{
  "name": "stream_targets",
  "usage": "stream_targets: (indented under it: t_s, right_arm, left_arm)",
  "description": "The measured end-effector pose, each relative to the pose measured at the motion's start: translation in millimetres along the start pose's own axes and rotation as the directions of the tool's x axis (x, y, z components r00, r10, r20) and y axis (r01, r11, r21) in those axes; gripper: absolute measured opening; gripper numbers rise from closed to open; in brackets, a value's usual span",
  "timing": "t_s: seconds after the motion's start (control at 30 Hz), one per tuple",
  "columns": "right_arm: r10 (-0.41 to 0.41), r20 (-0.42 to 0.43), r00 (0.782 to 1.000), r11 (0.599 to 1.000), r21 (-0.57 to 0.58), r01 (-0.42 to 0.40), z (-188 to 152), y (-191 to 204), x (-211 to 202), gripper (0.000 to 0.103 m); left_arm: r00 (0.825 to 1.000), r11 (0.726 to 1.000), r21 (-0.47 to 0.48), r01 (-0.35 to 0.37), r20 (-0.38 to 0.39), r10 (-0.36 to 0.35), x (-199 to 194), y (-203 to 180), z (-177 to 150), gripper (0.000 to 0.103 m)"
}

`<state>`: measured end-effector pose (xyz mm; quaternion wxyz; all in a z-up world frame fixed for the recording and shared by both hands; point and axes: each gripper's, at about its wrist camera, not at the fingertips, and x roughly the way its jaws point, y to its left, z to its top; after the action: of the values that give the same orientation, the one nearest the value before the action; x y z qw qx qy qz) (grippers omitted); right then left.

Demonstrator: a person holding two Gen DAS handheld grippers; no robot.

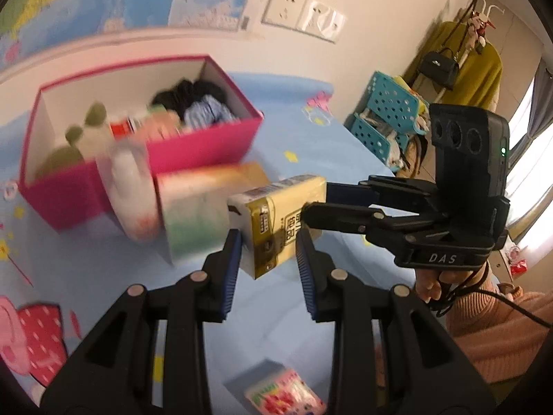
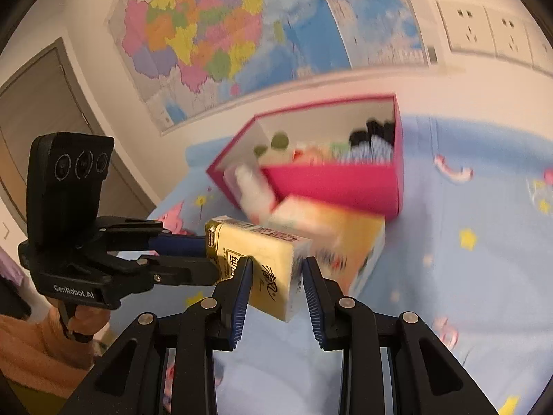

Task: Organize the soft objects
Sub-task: 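Grasp the gold tissue pack with the right gripper and lift it, then carry the gold pack into the pink box and open the right gripper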

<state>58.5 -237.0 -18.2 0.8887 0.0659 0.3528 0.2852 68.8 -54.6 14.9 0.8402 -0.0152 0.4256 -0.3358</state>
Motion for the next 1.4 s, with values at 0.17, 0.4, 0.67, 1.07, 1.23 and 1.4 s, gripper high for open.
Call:
stream_targets:
  t_s: [0.17, 0.4, 0.67, 1.07, 1.23, 1.4]
  right_arm:
    - [-0.001, 0.042, 0.999, 1.0, -0.019, 0.002, 33.2, -6.7, 9.9, 0.031]
    - [0.004, 0.076, 0.997, 1.0, -0.023, -0.003, 73.3, -16.9, 26.6, 0.031]
    - [0.001, 0.087, 0.996, 1.0, -0.01, 0.0, 91.4, -27.5, 40.8, 0.031]
    - [0.001, 0.083, 0.997, 1.0, 0.011, -0.002, 106.0, -42.9, 59.5, 0.031]
    - [0.004, 0.077, 0.997, 1.0, 0.015, -0.005, 111.7, -46.6, 65.7, 0.031]
    - [0.01, 0.074, 0.997, 1.0, 0.027, -0.012, 115.7, -50.3, 71.5, 0.031]
  left_arm:
    - [0.999, 1.0, -0.016, -0.027, 0.028, 0.027, -1.3, 16.5, 33.5, 0.034]
    - [0.995, 0.996, -0.027, -0.081, 0.055, 0.082, 3.3, 36.8, 73.4, 0.034]
    - [0.992, 0.994, -0.03, -0.107, 0.058, 0.109, 15.7, 47.2, 91.4, 0.034]
    - [0.99, 0.991, -0.051, -0.126, 0.057, 0.129, 30.4, 65.0, 112.1, 0.034]
    - [0.99, 0.989, -0.059, -0.133, 0.048, 0.136, 35.3, 71.2, 116.4, 0.034]
    - [0.989, 0.988, -0.063, -0.141, 0.04, 0.144, 37.4, 75.4, 119.2, 0.034]
